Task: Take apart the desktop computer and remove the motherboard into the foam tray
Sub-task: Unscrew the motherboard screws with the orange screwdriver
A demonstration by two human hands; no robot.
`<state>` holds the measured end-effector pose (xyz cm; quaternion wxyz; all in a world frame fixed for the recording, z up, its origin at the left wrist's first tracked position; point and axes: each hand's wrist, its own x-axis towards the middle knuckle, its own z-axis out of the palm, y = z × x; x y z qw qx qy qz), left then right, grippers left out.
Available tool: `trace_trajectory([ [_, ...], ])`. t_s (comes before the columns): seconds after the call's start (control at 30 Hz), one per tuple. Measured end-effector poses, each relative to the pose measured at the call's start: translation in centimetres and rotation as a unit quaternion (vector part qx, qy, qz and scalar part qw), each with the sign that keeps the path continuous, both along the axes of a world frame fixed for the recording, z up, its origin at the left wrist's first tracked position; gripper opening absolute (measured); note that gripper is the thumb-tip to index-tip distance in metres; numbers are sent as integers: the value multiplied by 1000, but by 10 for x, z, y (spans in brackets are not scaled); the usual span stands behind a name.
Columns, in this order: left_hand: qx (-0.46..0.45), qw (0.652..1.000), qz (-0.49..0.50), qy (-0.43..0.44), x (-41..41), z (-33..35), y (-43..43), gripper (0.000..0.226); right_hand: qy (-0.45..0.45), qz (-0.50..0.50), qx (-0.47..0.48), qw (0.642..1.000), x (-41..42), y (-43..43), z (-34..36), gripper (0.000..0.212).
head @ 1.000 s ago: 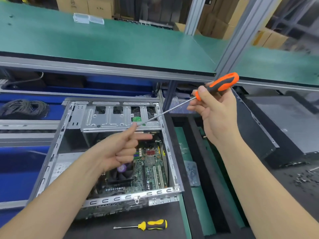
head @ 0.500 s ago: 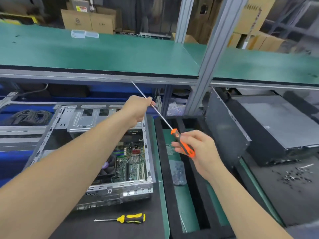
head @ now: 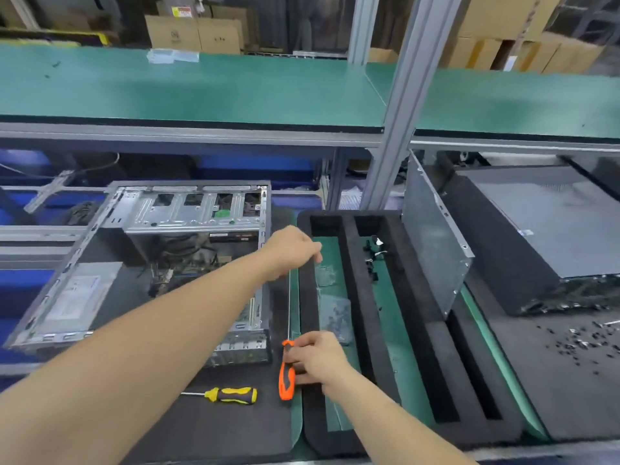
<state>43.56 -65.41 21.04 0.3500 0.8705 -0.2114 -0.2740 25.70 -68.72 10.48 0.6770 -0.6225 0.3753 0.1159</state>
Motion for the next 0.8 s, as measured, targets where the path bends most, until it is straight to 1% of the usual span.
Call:
trace_trajectory([
  [0.03, -45, 995, 50, 78, -1, 1, 3, 32, 4, -2, -10, 1000, 2, 4, -4, 22],
  [0.07, -83, 982, 86, 146, -4, 4, 8, 31, 7, -3, -25, 1000, 3, 7, -6, 24],
  [0.13, -131, 951, 124, 252, -10, 10, 17, 30, 11, 4, -62, 998, 6, 10, -8, 26],
  [0.2, -153, 923, 139, 324, -16, 14, 26, 28, 16, 28, -110, 993, 5, 12, -8, 28],
  [0.27, -162, 900, 155, 374, -23, 13, 33, 27, 28, 80, -181, 980, 5, 14, -8, 34],
  [0.3, -163, 890, 164, 393, -25, 12, 36, 26, 31, 96, -200, 975, 5, 14, -8, 35],
  [0.33, -166, 880, 175, 410, -27, 11, 37, 25, 29, 102, -201, 974, 5, 14, -8, 35],
  [0.43, -184, 848, 201, 455, -28, 10, 39, 28, 31, 92, -159, 983, 10, 13, -7, 34],
  [0.5, -191, 835, 200, 476, -27, 12, 38, 29, 37, 75, -141, 986, 12, 10, -4, 31],
  [0.67, -187, 840, 182, 476, -28, 14, 36, 28, 32, 27, -91, 995, 10, 5, -1, 22],
  [0.8, -173, 861, 177, 444, -29, 6, 26, 33, 22, -15, -86, 996, 7, 0, 2, 14],
])
